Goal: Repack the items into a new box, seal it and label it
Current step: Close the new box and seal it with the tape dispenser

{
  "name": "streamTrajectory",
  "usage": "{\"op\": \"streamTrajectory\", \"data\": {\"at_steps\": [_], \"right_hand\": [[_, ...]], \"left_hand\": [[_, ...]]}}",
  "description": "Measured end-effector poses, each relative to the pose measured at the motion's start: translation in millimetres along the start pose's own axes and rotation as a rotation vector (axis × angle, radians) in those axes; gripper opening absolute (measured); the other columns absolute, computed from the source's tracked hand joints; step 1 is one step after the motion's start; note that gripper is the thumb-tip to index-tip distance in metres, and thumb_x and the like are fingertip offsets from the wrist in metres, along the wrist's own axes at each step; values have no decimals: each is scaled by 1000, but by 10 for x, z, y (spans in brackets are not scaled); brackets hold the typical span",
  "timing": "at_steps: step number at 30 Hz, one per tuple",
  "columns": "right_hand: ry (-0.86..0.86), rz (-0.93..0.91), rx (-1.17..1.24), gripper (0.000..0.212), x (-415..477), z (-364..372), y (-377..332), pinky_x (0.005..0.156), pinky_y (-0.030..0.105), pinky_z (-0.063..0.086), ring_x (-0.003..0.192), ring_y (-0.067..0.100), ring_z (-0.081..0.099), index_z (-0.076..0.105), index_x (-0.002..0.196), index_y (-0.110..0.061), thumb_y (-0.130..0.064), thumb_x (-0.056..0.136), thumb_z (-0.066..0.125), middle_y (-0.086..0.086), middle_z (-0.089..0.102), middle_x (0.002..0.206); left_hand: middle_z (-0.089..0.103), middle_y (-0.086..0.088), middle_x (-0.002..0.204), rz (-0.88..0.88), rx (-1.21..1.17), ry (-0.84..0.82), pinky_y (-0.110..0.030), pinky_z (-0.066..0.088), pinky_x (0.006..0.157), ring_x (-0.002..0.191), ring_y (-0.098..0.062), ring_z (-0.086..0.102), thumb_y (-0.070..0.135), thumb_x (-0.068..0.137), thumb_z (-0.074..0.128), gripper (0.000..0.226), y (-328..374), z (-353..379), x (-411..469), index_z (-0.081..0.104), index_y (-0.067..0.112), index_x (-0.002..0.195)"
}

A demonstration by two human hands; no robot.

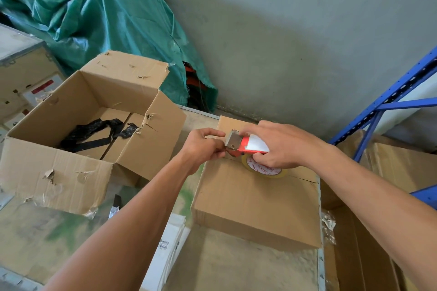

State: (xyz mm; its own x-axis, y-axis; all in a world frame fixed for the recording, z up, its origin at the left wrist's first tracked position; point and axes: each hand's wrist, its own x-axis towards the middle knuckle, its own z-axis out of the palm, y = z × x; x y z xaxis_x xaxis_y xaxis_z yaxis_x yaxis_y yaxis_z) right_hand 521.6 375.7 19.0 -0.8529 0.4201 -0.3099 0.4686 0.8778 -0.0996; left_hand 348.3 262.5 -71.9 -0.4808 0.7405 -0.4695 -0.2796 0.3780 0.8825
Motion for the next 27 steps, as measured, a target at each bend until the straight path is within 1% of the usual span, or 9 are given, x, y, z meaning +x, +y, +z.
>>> {"op": "streamTrajectory", "data": {"at_steps": [2, 4, 7, 12, 15, 18, 22, 24, 27], "right_hand": [[-27, 11, 53, 62, 24, 4, 9, 73, 31, 49, 90, 10, 54, 36, 137, -60, -41, 83, 59, -15, 50, 106], [-27, 17, 114, 69, 44, 28, 22, 79, 31, 53, 99, 9, 56, 37, 141, -61, -39, 80, 59, -17, 56, 124], [-27, -2, 130, 67, 47, 70, 48, 90, 37, 54, 111, 12, 57, 34, 145, -63, -49, 84, 59, -18, 57, 138], [-42, -28, 126, 65, 18, 50, 96, 89, 36, 50, 99, 12, 53, 35, 147, -61, -48, 90, 63, -25, 49, 97], [-35, -35, 137, 67, 13, 11, 90, 86, 36, 50, 94, 14, 55, 37, 147, -59, -41, 90, 66, -30, 41, 89], [-11, -29, 181, 67, 9, 20, 112, 86, 35, 52, 97, 15, 59, 39, 145, -61, -41, 87, 67, -33, 49, 110], [16, -27, 202, 65, 31, 65, 124, 88, 36, 53, 101, 15, 60, 42, 144, -60, -43, 86, 67, -26, 55, 131], [31, -37, 188, 63, 46, 70, 107, 91, 39, 52, 105, 17, 60, 44, 144, -57, -45, 87, 66, -19, 60, 134], [38, -54, 184, 59, 54, 72, 66, 89, 35, 52, 105, 14, 59, 47, 144, -54, -44, 89, 67, -21, 60, 136]], "left_hand": [[75, -20, 80, 1, 8, -15, -40, 62, 81, 77, -32, 71, -10, 91, 61, 26, -22, 2, -11, 64, 7, 111], [75, -26, 90, -6, 5, -31, -40, 61, 81, 82, -34, 71, -10, 91, 60, 27, -50, 1, -15, 63, 8, 112], [75, -29, 93, -17, 4, -9, -38, 63, 80, 80, -32, 72, -9, 91, 60, 23, -59, -6, -7, 67, 4, 109], [75, -23, 95, -34, 68, 38, -33, 63, 72, 72, -26, 73, -12, 89, 59, 21, 51, 15, 50, 77, -1, 94], [76, -20, 90, -45, 80, 42, -32, 64, 71, 66, -22, 72, -14, 88, 58, 22, 130, 18, 41, 77, -3, 92], [75, -23, 89, -52, 67, 59, -30, 63, 66, 57, -20, 69, -16, 87, 58, 22, 179, 15, 43, 76, -4, 91], [74, -26, 93, -53, 63, 94, -33, 64, 68, 64, -26, 71, -16, 86, 60, 20, 184, 24, 78, 75, -4, 93], [74, -26, 93, -59, 54, 101, -34, 64, 69, 64, -27, 70, -16, 85, 60, 20, 158, 10, 84, 75, -5, 93], [76, -24, 95, -96, 18, 69, -30, 63, 67, 71, -28, 73, -15, 84, 62, 22, 136, -44, 70, 77, -5, 96]]}}
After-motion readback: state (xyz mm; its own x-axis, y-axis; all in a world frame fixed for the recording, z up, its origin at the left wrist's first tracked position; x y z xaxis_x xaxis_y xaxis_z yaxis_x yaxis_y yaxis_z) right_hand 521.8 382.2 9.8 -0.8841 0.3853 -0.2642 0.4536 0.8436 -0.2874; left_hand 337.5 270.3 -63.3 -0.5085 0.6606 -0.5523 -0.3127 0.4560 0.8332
